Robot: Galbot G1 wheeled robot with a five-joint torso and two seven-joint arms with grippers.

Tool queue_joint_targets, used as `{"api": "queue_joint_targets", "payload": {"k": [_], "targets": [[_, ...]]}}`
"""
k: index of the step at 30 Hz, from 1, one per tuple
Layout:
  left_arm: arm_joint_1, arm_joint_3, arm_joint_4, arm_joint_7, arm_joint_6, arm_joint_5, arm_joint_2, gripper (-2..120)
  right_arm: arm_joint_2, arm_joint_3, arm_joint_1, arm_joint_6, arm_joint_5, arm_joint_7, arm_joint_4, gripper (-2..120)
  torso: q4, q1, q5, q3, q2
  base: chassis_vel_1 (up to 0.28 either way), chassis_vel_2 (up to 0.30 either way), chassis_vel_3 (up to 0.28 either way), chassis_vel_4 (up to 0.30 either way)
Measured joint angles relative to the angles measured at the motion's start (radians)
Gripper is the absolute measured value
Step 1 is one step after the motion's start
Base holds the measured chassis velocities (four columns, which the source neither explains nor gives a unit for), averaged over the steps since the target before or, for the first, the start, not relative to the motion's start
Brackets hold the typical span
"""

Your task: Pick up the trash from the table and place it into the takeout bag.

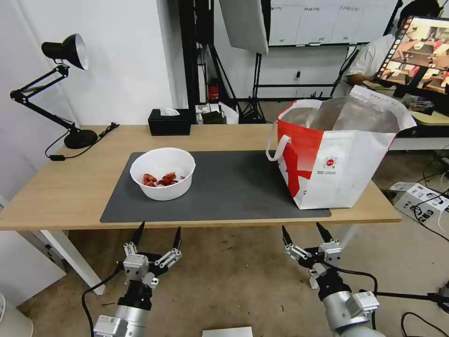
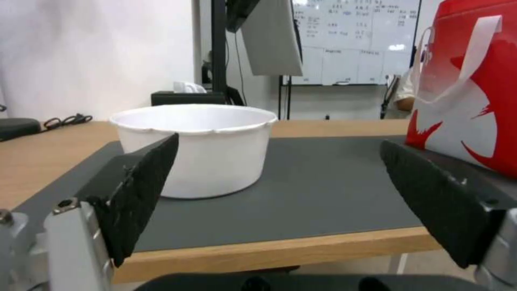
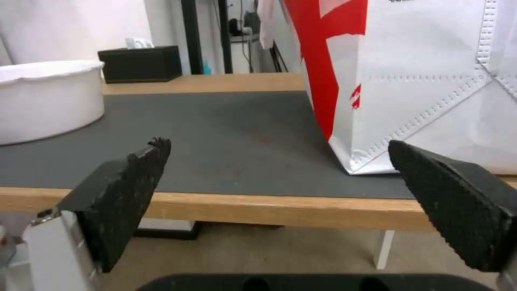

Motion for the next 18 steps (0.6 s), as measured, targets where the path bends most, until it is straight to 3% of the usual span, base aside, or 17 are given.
{"api": "queue_joint_targets", "payload": {"k": [5, 9, 12, 13, 16, 17, 18], "targets": [[-0.012, -0.016, -0.022, 0.000, 0.019, -0.032, 0.022, 100, 0.000, 0.000, 0.000, 0.000, 0.001, 0.000, 0.000, 100, 0.0001, 0.000, -0.0001, 0.000, 0.000, 0.000, 0.000, 0.000, 0.000], [-0.060, -0.075, -0.067, -0.018, 0.079, -0.097, 0.093, 100, -0.001, 0.000, 0.001, 0.000, 0.002, 0.000, 0.000, 100, 0.0000, 0.000, 0.0000, 0.000, 0.000, 0.000, 0.000, 0.000, 0.000], [-0.107, -0.132, -0.082, -0.033, 0.123, -0.158, 0.180, 100, -0.001, 0.000, 0.001, 0.000, 0.002, 0.001, 0.000, 100, 0.0000, 0.000, -0.0002, 0.000, 0.000, 0.000, 0.000, 0.000, 0.000], [-0.107, -0.132, -0.082, -0.033, 0.123, -0.158, 0.180, 100, -0.001, 0.000, 0.001, 0.000, 0.002, 0.001, 0.000, 100, 0.0000, 0.000, -0.0002, 0.000, 0.000, 0.000, 0.000, 0.000, 0.000], [-0.205, -0.169, -0.076, -0.094, 0.212, -0.305, 0.330, 100, -0.001, 0.000, 0.001, 0.000, 0.003, 0.001, 0.000, 100, 0.0001, 0.000, -0.0001, 0.000, 0.000, 0.000, 0.000, 0.000, 0.000], [-0.205, -0.169, -0.076, -0.094, 0.212, -0.305, 0.330, 100, -0.001, 0.000, 0.001, 0.000, 0.003, 0.001, 0.000, 100, 0.0001, 0.000, -0.0001, 0.000, 0.000, 0.000, 0.000, 0.000, 0.000], [-0.248, -0.168, -0.062, -0.110, 0.239, -0.348, 0.371, 100, -0.001, 0.000, 0.001, 0.000, 0.003, 0.001, 0.000, 100, 0.0001, 0.000, -0.0002, 0.000, 0.000, 0.000, 0.000, 0.000, 0.000]]}}
